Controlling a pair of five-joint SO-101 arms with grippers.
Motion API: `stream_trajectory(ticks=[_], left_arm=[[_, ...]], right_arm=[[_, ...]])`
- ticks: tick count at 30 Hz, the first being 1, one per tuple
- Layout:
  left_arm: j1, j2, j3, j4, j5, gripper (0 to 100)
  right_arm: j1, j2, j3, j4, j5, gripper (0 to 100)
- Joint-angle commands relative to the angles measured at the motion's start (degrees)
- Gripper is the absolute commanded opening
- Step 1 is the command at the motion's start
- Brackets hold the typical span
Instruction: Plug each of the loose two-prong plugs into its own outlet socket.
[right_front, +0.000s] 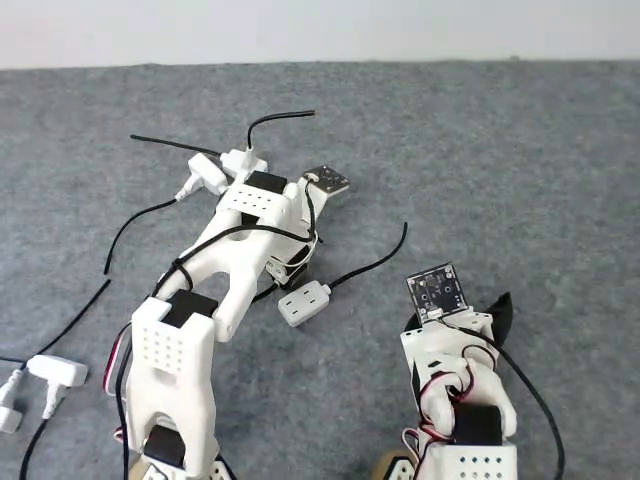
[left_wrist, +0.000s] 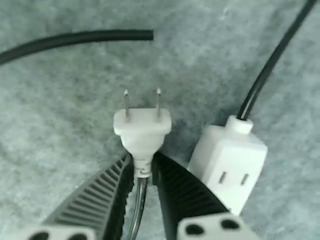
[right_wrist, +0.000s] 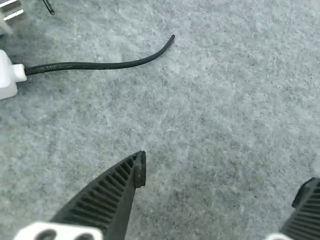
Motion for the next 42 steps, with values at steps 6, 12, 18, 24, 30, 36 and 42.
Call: stream_trajectory(ticks=[6,12,18,24,30,36,42], left_arm=[[-0.97,0.44,0.4,0.0,-0.35,1],[-0.88,-9.85,11.91,-8.62,-0.35,1],[2.37,-34.11,35.82,-23.74,-0.35,1],[2.2,-58.11,52.7,-31.47,-1.05,1],[-0.97,-71.21,58.68,-32.97,-3.25,1],[-0.62,-80.44,60.53,-28.75,-3.16,1],[-0.62,-93.36,63.08,-24.18,-3.43,1]], right_arm=[[-0.4,-0.57,0.88,-0.57,-0.62,45.1],[-0.4,-0.57,0.88,-0.57,-0.62,45.1],[-0.4,-0.57,0.88,-0.57,-0.62,45.1],[-0.4,-0.57,0.88,-0.66,-0.26,45.1],[-0.22,-0.57,0.88,-0.57,-0.26,45.1],[-0.04,-0.57,0.88,-0.48,-0.26,45.1],[-0.4,-0.57,0.79,-0.48,-0.18,45.1]])
